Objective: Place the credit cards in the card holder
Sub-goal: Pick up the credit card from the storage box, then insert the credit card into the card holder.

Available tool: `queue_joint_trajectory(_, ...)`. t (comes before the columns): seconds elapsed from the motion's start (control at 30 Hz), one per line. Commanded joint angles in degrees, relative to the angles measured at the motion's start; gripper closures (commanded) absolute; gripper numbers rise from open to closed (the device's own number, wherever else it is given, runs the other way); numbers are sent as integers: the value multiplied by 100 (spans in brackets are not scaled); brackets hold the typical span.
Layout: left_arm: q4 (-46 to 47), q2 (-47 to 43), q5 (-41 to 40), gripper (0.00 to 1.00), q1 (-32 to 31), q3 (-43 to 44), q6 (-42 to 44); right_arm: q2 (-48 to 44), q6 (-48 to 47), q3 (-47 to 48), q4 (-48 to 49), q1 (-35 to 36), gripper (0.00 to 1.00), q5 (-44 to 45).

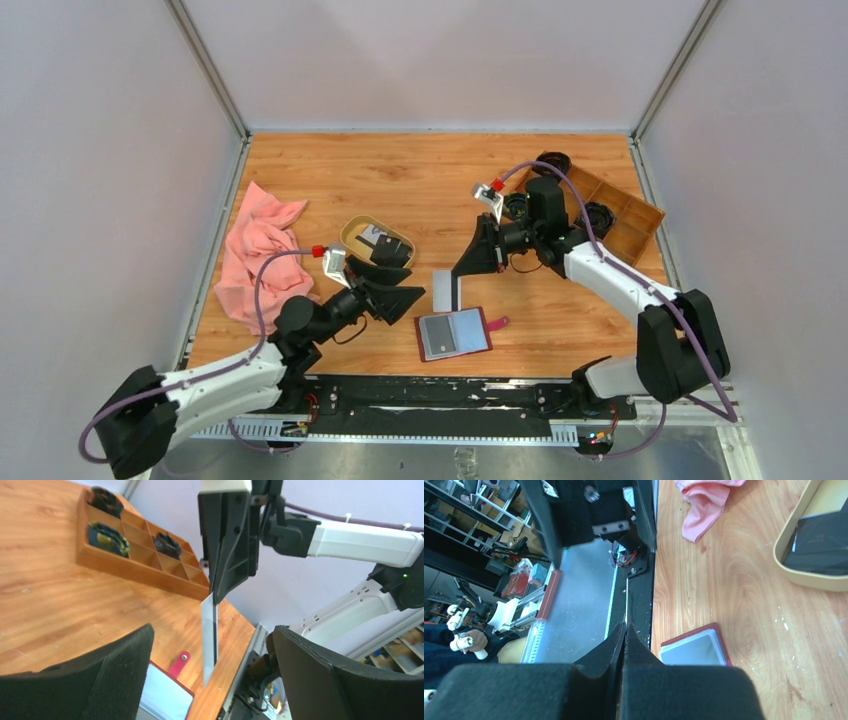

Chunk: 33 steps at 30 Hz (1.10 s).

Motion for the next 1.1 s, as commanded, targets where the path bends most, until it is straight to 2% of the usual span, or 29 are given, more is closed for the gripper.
queue_joint_trajectory(0.0, -2066, -1148, -394, 1, -33, -99, 895, 163, -358, -270, -284, -150, 100, 90)
queue_joint_trajectory(0.17, -2197, -1577, -710, 0, -33, -767, 245, -1, -372, -668, -384, -317, 100, 760)
queue_joint_trajectory(0.3, -2199, -1381, -620, 0, -33, -835, 214, -515, -197, -1440, 62, -411, 100, 1534)
queue_joint_trajectory(0.43, -2197, -972, -427, 0, -33, -672, 251, -448, 134, -1670, 135, -465, 100, 1824)
queue_joint_trajectory(0.67, -2197, -146, -96, 4, -33, -420, 142, -253, 127, -1854, -72, -542, 100, 1783)
queue_joint_trajectory(0.8, -2199, -7, -90, 5, -33, -441, 90, -107, 157, -1863, -83, -584, 100, 1612)
queue_joint_trajectory(1.07, -2198, 166, -20, 15, -33, -457, 3, 341, 187, -1789, -177, -611, 100, 1651)
